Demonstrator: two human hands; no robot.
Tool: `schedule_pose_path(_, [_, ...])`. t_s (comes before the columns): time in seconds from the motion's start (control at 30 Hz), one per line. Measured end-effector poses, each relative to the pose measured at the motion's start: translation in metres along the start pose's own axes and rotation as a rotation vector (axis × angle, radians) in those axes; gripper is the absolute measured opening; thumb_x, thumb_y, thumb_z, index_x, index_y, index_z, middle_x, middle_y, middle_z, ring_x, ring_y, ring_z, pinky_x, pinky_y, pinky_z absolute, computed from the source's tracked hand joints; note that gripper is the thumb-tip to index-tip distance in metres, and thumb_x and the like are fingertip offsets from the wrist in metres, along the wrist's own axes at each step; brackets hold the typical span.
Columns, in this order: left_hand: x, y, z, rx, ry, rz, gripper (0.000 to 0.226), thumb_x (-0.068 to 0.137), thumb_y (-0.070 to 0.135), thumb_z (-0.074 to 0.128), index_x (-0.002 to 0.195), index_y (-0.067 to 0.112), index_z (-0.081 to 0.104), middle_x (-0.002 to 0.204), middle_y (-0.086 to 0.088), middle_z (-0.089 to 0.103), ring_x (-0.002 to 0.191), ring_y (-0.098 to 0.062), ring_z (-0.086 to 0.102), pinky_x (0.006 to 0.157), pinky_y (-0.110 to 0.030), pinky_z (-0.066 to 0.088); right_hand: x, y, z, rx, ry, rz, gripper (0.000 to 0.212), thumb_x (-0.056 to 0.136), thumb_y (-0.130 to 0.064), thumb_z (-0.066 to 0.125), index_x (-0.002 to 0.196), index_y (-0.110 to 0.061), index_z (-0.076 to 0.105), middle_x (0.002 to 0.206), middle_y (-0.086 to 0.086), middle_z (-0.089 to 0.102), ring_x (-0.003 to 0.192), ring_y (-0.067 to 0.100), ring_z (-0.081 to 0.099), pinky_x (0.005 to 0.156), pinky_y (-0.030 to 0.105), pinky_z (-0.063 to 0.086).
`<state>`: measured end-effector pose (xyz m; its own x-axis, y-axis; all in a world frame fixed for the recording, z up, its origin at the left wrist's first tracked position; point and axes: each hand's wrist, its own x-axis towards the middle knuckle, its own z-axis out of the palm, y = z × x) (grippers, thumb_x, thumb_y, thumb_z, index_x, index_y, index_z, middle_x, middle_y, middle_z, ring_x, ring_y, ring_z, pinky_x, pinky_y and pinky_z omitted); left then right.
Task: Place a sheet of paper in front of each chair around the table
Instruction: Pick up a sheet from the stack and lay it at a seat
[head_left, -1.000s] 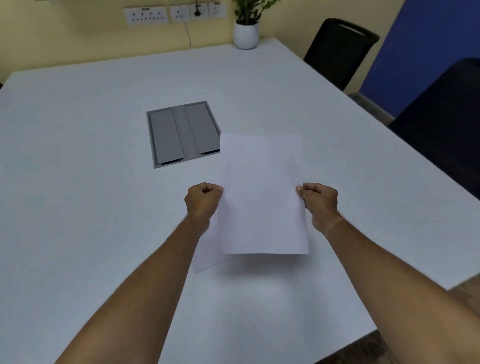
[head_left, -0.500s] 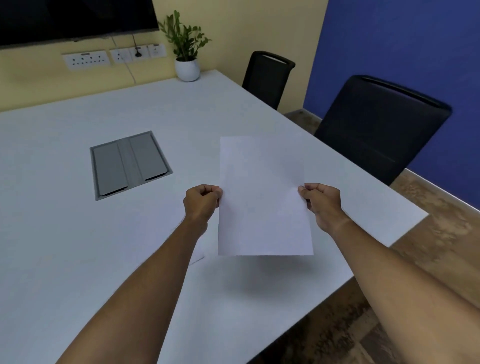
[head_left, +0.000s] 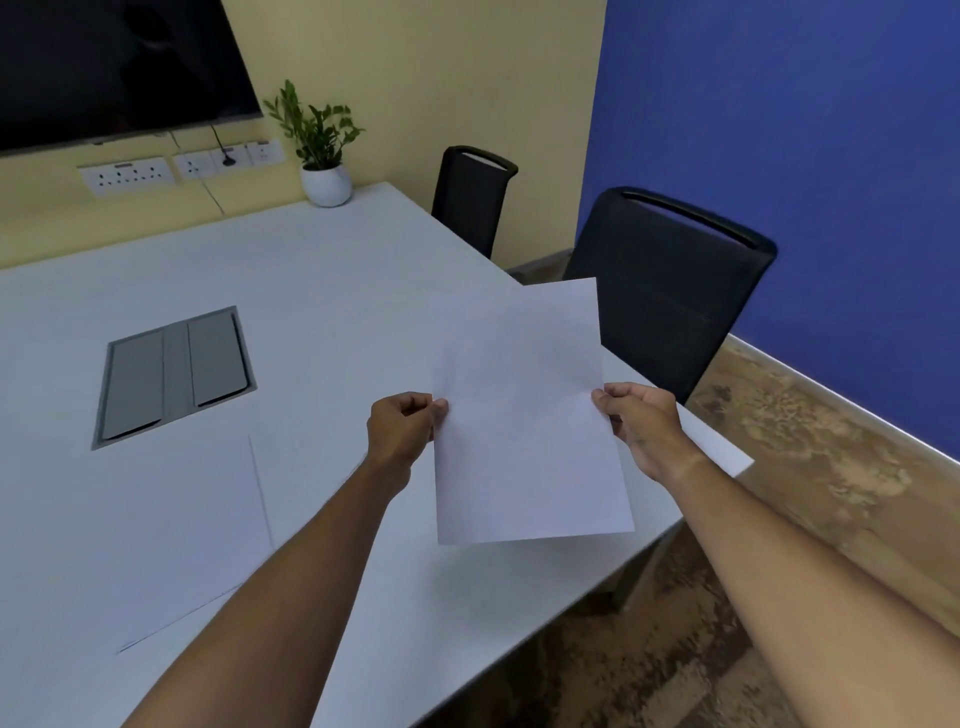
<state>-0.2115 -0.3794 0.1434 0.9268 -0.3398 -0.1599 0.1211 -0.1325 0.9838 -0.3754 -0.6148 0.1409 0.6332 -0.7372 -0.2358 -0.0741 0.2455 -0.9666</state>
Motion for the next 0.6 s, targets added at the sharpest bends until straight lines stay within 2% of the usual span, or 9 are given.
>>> schedule_pose_path(0.2, [0.034, 0.002, 0.041, -0.030, 0.074, -0.036, 0.009, 0.083, 0.010, 0.073, 0.078, 0.003, 0.071, 0.087, -0.014, 0.073, 0.079, -0.025, 0.067, 0.086, -0.046, 0.058, 0.043, -0.003, -0.022, 0.074, -0.088, 0.060, 0.014, 0.086, -0.013, 0.075, 0.099, -0.011, 0.071, 0.094, 0.006, 0.078, 0.084, 0.019, 0.076, 0.067, 0.025, 0.059])
schedule_pose_path(0.3, [0.060, 0.001, 0.055, -0.065, 0.141, -0.056, 0.009, 0.083, 0.010, 0.073, 0.076, 0.005, 0.070, 0.083, -0.008, 0.071, 0.077, -0.023, 0.065, 0.086, -0.044, 0.058, 0.068, 0.002, -0.026, 0.063, -0.120, 0.109, 0.016, 0.086, -0.017, 0.075, 0.101, -0.011, 0.072, 0.094, 0.005, 0.078, 0.083, 0.018, 0.076, 0.065, 0.024, 0.058])
schedule_pose_path(0.43, [0.102, -0.003, 0.069, -0.156, 0.269, -0.103, 0.006, 0.083, 0.011, 0.073, 0.078, 0.008, 0.071, 0.090, -0.007, 0.073, 0.083, -0.023, 0.068, 0.086, -0.039, 0.058, 0.105, 0.014, -0.021, 0.106, -0.122, 0.182, 0.017, 0.084, -0.016, 0.076, 0.098, -0.008, 0.072, 0.093, 0.005, 0.078, 0.084, 0.017, 0.073, 0.066, 0.024, 0.058])
schedule_pose_path(0.6, [0.144, -0.011, 0.079, -0.233, 0.484, -0.166, 0.015, 0.083, 0.013, 0.073, 0.069, 0.014, 0.067, 0.074, 0.000, 0.067, 0.068, -0.018, 0.061, 0.073, -0.029, 0.056, 0.141, 0.028, 0.013, 0.264, -0.131, 0.307, 0.015, 0.081, -0.010, 0.079, 0.090, -0.006, 0.067, 0.077, 0.005, 0.070, 0.071, 0.014, 0.069, 0.068, 0.025, 0.058])
